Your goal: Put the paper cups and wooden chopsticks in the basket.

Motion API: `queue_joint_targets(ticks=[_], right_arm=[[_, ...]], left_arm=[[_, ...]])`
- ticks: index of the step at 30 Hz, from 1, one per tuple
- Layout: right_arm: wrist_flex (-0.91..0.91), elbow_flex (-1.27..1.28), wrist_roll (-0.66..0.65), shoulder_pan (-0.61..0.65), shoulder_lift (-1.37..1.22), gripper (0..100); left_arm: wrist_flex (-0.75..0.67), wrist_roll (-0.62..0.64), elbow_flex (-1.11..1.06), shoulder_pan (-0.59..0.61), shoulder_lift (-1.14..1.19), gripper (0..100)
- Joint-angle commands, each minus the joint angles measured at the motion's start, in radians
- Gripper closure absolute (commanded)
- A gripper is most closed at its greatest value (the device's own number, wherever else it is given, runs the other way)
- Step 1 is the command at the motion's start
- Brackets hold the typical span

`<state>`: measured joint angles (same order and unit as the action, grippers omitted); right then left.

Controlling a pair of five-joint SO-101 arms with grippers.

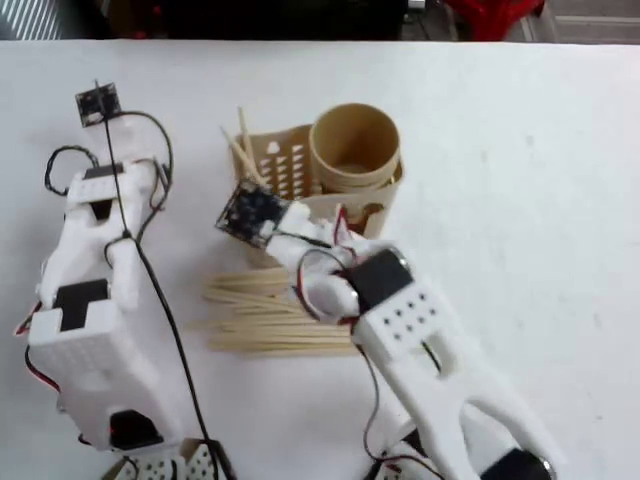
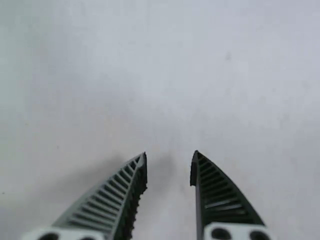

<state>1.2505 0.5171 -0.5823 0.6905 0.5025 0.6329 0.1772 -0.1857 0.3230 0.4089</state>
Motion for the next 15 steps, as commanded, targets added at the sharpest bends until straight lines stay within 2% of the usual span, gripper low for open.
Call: queue_joint_targets(ticks=[1,8,15], right_arm=[[-0.056,0.018,-0.094,0.068,-0.119,85.7],[-0.320,0.147,-0.097,0.093,-0.306,84.7],[-0.367,0.178,-0.101,0.091,-0.367,84.7]], left_arm=[[0.005,-0.015,0.049,-0.008,-0.008,84],[0.005,-0.015,0.049,-0.012,-0.008,84],[0.005,-0.015,0.051,-0.015,-0.010,84]])
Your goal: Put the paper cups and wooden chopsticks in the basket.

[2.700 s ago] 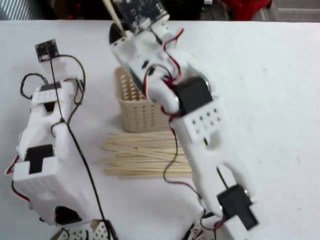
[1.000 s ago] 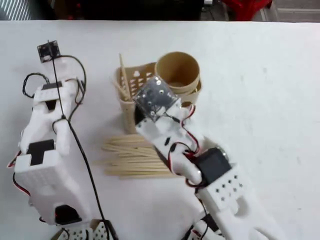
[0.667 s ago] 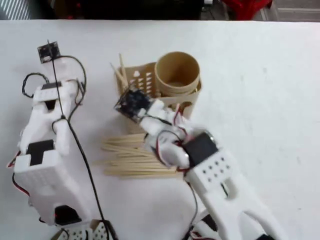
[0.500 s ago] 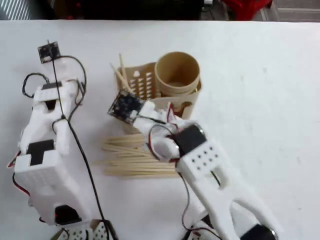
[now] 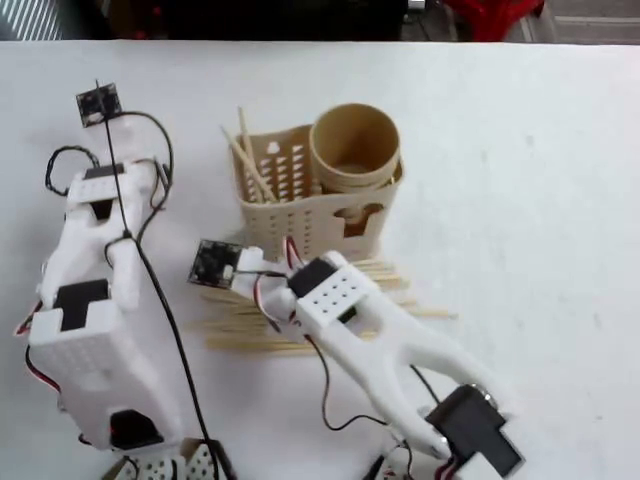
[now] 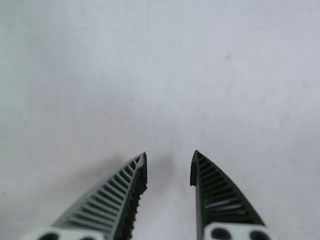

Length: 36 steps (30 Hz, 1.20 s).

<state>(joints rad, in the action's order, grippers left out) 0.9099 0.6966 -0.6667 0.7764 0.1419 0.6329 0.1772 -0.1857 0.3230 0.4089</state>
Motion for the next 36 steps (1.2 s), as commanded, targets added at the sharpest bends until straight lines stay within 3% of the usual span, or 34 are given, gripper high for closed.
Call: queue_joint_targets(ticks=[1,9,15,36], right_arm=[[-0.038,0.005,-0.018,0.007,-0.022,84.7],[-0.081,-0.006,-0.011,0.002,-0.122,85.6],[-0.081,-0.009,-0.011,-0.021,-0.119,97.6],[0.033,-0.029,0.018,-0.058,0.128,98.1]], left_arm=[[0.005,-0.015,0.049,-0.015,-0.010,84],[0.005,-0.015,0.049,-0.015,-0.010,84],[0.005,-0.015,0.049,-0.015,-0.008,84],[0.002,-0.015,0.049,-0.016,-0.005,84]])
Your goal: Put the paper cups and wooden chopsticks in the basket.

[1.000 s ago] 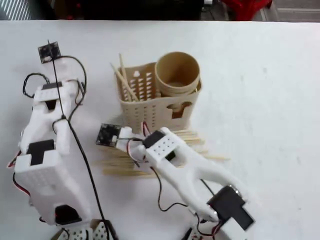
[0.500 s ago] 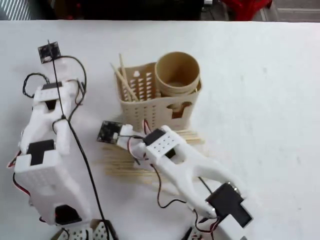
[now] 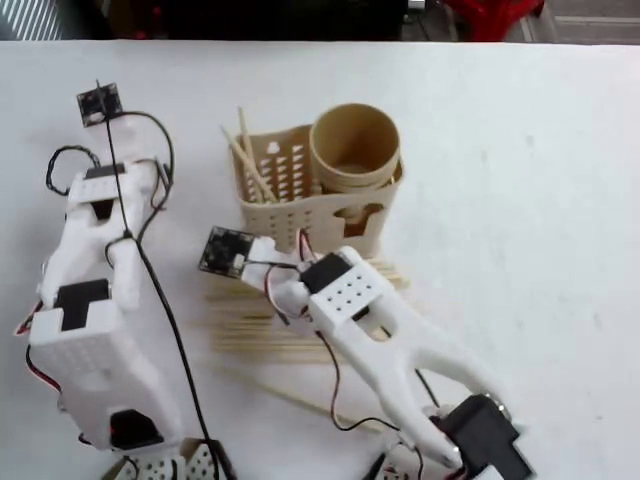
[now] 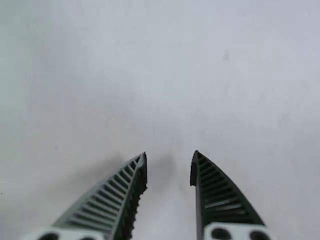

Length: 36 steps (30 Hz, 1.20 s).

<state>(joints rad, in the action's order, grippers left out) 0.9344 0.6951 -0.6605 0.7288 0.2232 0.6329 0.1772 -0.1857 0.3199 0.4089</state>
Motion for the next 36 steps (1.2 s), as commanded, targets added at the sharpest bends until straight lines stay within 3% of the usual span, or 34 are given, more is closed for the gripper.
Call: queue_joint_targets(ticks=[1,6,11,16,22,26,31,36], right_arm=[[0.008,-0.028,0.012,-0.010,0.056,98.1],[0.036,-0.023,0.003,-0.008,0.093,96.8],[0.004,0.006,-0.018,-0.005,0.035,87.3],[-0.111,0.048,-0.032,-0.010,-0.067,90.5],[-0.120,0.032,-0.032,-0.010,-0.124,91.0],[-0.148,0.035,-0.025,-0.010,-0.125,98.7],[-0.148,0.037,-0.031,-0.008,-0.127,89.6],[-0.148,0.037,-0.031,-0.008,-0.127,91.8]], left_arm=[[0.000,-0.015,0.049,-0.013,-0.005,84],[-0.002,-0.015,0.049,-0.013,-0.005,84],[0.003,-0.015,0.049,-0.013,-0.005,84],[0.005,-0.015,0.049,-0.013,-0.007,84],[0.005,-0.015,0.049,-0.013,-0.007,84],[0.005,-0.015,0.049,-0.013,-0.007,84],[0.005,-0.015,0.049,-0.013,-0.007,84],[0.005,-0.015,0.048,-0.013,-0.007,84]])
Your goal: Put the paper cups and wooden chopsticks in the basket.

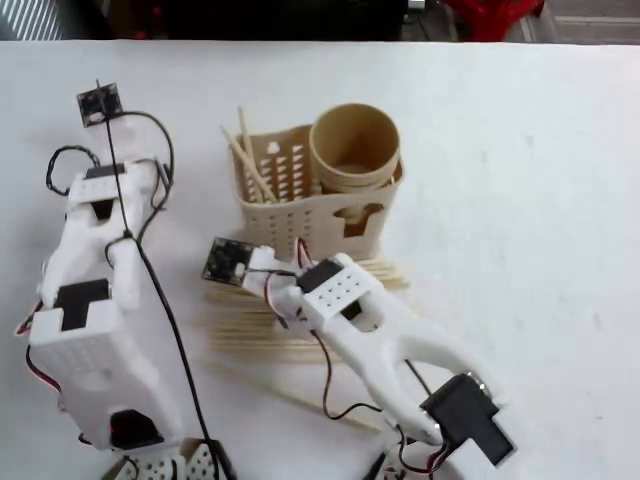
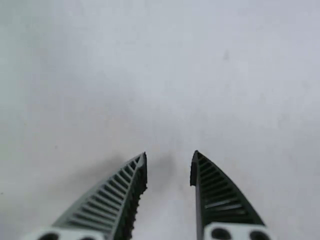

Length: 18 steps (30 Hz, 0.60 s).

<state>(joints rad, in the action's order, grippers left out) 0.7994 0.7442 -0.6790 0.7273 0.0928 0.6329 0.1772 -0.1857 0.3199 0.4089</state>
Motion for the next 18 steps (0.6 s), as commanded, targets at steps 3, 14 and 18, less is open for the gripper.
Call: queue_joint_targets(ticks=[3,14,18], right_arm=[[-0.007,-0.015,-0.009,-0.010,0.016,98.4],[0.087,-0.011,-0.005,-0.068,0.285,98.2],[0.134,-0.012,-0.005,-0.068,0.412,98.2]], left_arm=[[0.005,-0.015,0.048,-0.013,-0.007,84],[0.005,-0.015,0.049,-0.013,-0.005,84],[0.005,-0.015,0.049,-0.013,-0.005,84]])
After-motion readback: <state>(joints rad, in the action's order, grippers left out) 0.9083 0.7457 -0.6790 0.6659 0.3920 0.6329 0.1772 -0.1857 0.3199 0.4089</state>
